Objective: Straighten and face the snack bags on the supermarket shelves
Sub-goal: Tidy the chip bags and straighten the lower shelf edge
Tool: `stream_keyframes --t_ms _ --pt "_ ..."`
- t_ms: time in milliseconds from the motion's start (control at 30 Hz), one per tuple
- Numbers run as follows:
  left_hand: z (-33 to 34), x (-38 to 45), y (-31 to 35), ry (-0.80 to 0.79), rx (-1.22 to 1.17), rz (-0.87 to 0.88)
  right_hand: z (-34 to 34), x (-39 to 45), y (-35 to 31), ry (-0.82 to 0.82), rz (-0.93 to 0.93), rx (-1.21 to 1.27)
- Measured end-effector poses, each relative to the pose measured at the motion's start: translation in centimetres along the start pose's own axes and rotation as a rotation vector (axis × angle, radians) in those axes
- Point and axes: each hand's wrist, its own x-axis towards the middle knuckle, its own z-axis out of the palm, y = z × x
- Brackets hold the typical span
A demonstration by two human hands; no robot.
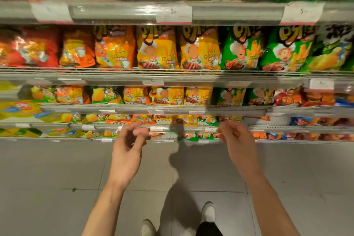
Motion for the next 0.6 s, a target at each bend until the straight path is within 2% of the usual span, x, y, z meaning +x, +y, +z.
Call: stream_keyframes --t_ms 300,600 --pt "-15.3 1.1 1.2 0.072 -0.095 0.049 14.5 -6.9 -3.8 -0.006 -0.081 -0.043" --pt "-24.6 5.2 2.2 0.148 -0.094 0.053 25.0 -6.5 -7.9 -0.087 -0.134 -0.029"
